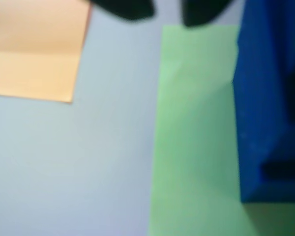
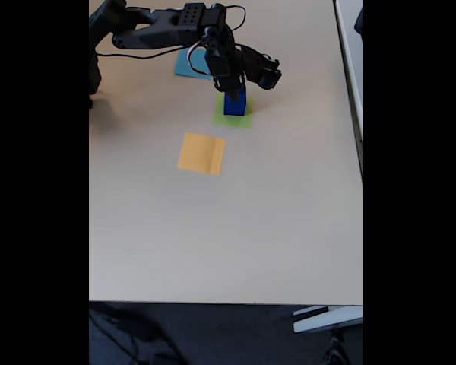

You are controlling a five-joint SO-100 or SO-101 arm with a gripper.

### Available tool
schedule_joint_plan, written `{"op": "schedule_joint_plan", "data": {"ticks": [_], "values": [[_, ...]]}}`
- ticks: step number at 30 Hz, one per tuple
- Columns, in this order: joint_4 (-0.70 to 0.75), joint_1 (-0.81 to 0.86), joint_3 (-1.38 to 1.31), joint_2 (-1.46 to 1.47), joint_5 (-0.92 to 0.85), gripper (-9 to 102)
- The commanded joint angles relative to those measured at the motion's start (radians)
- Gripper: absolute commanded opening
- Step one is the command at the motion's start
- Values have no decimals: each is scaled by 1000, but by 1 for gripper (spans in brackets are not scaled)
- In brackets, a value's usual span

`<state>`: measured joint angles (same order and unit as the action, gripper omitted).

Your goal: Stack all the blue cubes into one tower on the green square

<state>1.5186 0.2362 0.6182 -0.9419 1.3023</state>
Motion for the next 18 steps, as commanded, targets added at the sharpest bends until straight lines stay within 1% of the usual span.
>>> {"op": "schedule_joint_plan", "data": {"ticks": [1, 18], "values": [[-20, -8, -35, -23, -6, 0], [-14, -29, -71, -15, -3, 0]]}}
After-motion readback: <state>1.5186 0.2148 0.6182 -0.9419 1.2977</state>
